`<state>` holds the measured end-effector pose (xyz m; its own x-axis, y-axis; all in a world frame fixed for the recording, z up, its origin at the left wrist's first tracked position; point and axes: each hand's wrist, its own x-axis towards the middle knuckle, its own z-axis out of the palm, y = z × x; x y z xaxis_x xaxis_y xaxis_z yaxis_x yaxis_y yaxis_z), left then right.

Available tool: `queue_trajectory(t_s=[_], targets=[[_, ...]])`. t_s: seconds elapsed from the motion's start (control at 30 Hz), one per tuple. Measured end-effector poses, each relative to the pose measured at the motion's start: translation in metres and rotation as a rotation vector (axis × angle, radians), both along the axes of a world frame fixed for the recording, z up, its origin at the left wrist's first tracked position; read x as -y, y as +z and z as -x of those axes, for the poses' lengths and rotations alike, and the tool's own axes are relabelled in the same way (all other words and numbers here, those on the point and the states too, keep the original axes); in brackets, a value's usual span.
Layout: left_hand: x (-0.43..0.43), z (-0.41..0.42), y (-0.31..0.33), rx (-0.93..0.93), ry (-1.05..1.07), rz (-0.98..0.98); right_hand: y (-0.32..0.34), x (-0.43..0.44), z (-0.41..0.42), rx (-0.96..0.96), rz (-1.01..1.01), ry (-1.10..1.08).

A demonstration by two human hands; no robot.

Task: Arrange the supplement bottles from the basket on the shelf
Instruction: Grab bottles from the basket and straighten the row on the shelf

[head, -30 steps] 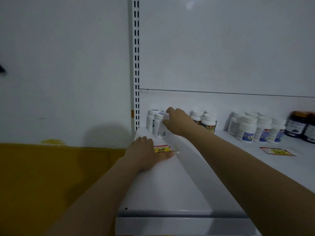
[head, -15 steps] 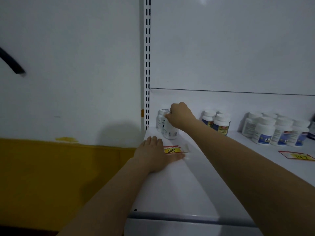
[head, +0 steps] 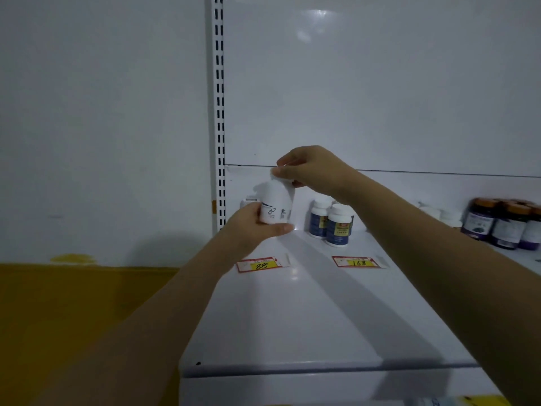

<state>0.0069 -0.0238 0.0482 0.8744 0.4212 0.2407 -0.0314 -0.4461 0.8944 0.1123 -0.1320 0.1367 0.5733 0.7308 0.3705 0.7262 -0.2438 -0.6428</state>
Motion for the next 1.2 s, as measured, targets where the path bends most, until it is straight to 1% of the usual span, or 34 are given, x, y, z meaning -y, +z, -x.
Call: queue_trajectory(t_s=[0.1,0.17,0.3,0.43,0.6,0.7,0.73,0.8,0.9,0.97,1.1,1.2], targets=[[0.011,0.000,-0.004,0.026,-0.015,0.037,-0.008,0.005,-0.001,-0.001,-0.027,-0.038],[0.015,-0.001,-0.004,0.010,-0.019,0.074,-0.012,0.009,-0.001,-0.024,-0.033,-0.052],[0.013,0.001,-0.006,-0.020,-0.069,0.151,-0.017,0.017,-0.001,-0.181,-0.045,0.009],[0.011,0.004,-0.010,-0.021,-0.149,0.229,-0.018,0.020,-0.001,-0.247,-0.072,0.033],[0.008,0.004,-0.010,-0.009,-0.185,0.289,-0.021,0.021,-0.001,-0.362,-0.156,0.159],[0.010,0.005,-0.007,0.003,-0.124,0.242,-0.023,0.020,-0.002,-0.436,-0.167,0.233],[0.012,0.004,-0.006,0.015,-0.076,0.196,-0.023,0.020,-0.001,-0.435,-0.163,0.236],[0.016,0.004,-0.005,0.063,0.029,0.104,-0.022,0.017,0.003,-0.375,-0.149,0.190],[0.022,0.002,-0.006,0.119,0.116,0.080,-0.021,0.012,0.006,-0.268,-0.143,0.102],[0.024,0.003,-0.006,0.096,0.105,0.082,-0.021,0.012,0.007,-0.241,-0.152,0.089],[0.019,0.008,-0.003,0.034,-0.025,0.203,-0.021,0.019,0.002,-0.260,-0.168,0.121],[0.017,0.010,-0.003,0.026,-0.059,0.137,-0.025,0.023,-0.002,-0.337,-0.191,0.166]])
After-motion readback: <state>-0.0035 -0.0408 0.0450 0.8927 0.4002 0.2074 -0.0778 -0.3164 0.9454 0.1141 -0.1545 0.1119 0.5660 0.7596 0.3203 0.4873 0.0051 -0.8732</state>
